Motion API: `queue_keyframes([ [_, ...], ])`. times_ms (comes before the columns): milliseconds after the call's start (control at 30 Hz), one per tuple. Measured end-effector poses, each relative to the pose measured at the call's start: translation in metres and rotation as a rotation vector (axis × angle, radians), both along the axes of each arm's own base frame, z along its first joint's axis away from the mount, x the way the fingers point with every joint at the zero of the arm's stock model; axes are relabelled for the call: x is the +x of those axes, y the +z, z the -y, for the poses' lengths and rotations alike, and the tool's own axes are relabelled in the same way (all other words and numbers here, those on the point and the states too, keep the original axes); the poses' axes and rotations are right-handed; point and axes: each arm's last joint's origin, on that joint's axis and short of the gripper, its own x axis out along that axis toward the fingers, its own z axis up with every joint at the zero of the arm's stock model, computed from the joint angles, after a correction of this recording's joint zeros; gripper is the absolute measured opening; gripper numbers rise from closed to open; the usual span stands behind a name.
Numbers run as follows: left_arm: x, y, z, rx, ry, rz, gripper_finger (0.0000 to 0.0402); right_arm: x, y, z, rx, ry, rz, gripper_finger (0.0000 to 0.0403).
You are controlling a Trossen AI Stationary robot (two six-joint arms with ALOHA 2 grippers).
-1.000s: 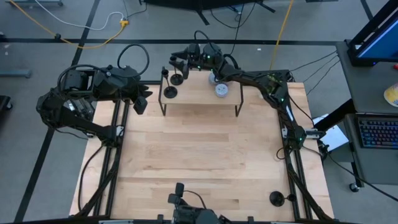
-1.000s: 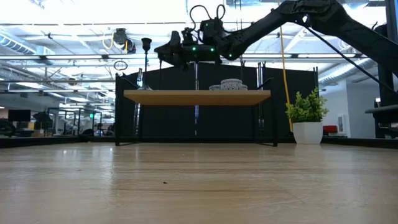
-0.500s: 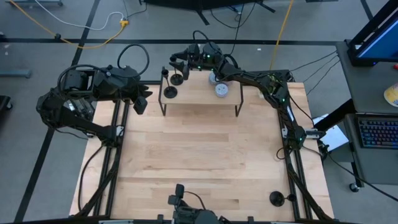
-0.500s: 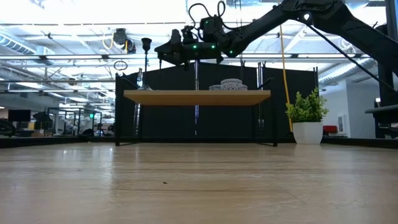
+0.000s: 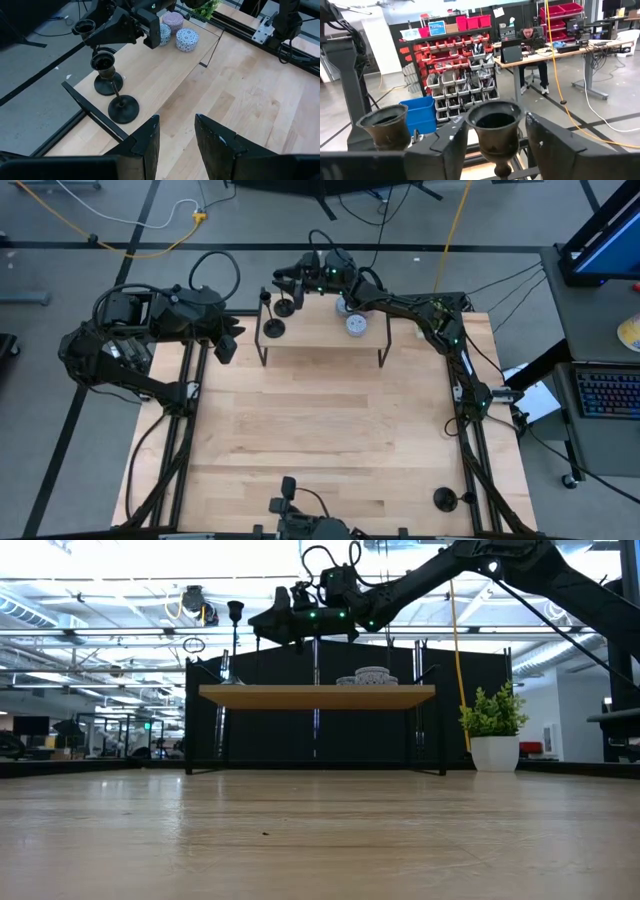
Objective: Pick & Place candle stick holders
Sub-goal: Put the top black candle holder on the shelf
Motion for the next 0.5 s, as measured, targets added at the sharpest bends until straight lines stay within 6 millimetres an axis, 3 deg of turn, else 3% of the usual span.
queue_keyframes([
  [500,-0.0001,0.0,0.0,0.001,-0.001,0.0,0.0129,0.0009,0.0008,-0.002,-0.017,0.02,0.005,0.0124],
])
